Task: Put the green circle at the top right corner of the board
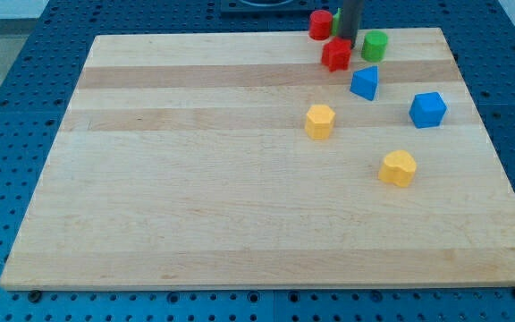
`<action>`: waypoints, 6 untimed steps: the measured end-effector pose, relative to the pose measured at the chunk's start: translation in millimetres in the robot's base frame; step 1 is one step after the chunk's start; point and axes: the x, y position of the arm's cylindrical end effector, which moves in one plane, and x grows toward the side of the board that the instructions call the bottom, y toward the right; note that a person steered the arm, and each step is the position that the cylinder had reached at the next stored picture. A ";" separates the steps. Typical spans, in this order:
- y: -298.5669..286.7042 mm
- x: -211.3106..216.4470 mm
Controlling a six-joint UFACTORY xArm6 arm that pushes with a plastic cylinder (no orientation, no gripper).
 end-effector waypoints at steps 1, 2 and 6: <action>4.6 10.2; 33.3 2.4; 67.7 13.5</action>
